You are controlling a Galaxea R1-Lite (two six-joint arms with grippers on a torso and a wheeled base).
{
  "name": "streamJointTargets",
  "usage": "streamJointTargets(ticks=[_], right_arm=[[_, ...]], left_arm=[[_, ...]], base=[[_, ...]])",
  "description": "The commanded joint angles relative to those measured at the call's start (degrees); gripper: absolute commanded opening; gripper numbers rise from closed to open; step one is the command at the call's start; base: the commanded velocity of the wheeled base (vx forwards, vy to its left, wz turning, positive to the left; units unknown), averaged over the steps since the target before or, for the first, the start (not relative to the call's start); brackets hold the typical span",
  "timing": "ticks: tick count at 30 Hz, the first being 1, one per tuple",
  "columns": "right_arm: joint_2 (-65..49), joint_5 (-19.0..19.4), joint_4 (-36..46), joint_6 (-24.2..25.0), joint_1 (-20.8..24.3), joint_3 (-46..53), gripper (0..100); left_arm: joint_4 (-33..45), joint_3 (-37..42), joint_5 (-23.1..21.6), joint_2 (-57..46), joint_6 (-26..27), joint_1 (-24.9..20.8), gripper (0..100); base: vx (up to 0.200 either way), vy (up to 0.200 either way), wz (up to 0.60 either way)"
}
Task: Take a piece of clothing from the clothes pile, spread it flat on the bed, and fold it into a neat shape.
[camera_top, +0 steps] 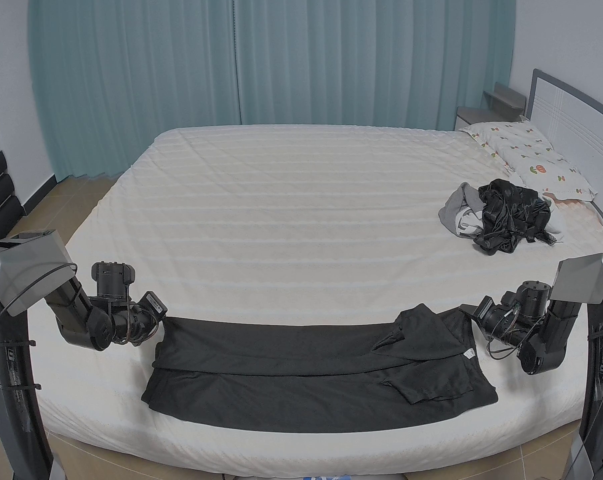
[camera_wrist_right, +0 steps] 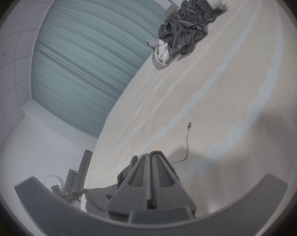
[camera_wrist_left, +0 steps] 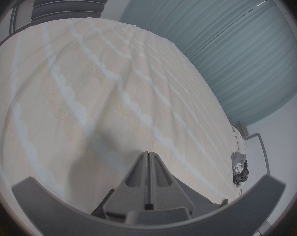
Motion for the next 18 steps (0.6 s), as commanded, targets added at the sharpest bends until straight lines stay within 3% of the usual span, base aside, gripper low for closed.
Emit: streamJointTargets(ticks=[1,18], right_arm=[[0.54,-0.01,0.01,0.0,-0.05,-0.46,0],[1.15,-0.09,0.01,0.0,-0.05,-0.55,0]], left_arm=[[-0.07,-0.44,-0.03,0.41,-0.21,0.02,0],[-0.16,-2.64,-0.12,1.11,-2.58,0.55,0]], base=[[0.0,0.0,0.0],[0.0,0.0,0.0]])
